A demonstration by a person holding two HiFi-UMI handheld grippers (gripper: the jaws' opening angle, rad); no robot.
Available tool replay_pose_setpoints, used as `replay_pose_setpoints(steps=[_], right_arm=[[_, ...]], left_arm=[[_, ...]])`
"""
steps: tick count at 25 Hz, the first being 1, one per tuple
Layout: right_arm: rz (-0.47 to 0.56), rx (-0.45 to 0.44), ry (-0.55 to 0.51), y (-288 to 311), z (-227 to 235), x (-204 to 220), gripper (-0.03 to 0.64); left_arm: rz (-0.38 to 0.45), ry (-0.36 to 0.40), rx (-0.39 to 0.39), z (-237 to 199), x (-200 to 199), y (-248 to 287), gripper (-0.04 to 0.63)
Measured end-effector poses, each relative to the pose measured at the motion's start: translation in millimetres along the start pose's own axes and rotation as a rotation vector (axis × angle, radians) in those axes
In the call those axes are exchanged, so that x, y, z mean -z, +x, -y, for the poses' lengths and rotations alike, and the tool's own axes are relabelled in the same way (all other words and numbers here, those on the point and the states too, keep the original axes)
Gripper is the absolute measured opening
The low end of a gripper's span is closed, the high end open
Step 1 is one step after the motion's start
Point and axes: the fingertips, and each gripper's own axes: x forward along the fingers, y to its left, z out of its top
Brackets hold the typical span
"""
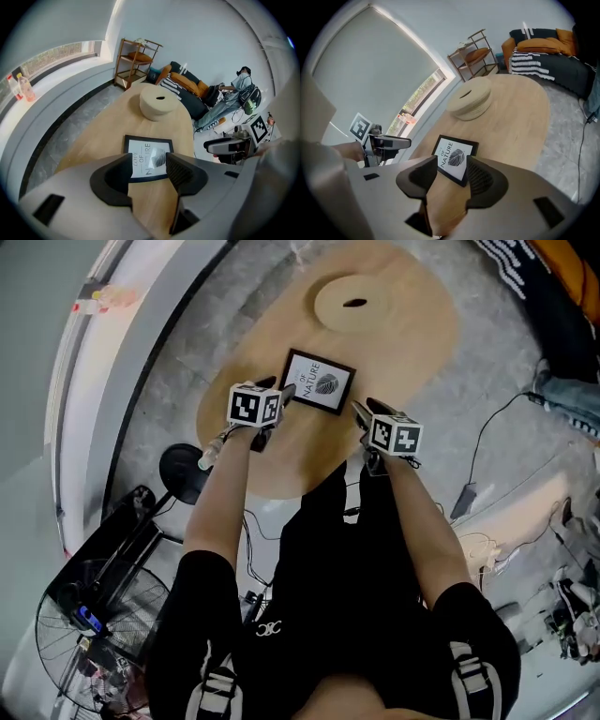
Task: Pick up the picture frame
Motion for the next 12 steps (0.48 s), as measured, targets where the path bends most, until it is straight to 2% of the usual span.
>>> replay_pose_setpoints(steps=[5,8,12], right_arm=[[-0.055,0.035,-0.041,55,25,9,0.207],[-0.063,0.055,-0.008,78,39,12,0.207],[-0.068,0.102,0.057,103,60,17,0.193]], left_arm=[[-0.039,-0.031,-0.069,-41,6,48,0.233],[-0.046,-0.08,-0.056,-54,10,67,0.232],[-0.069,-0.072,-0.04,-69,18,90,0.232]])
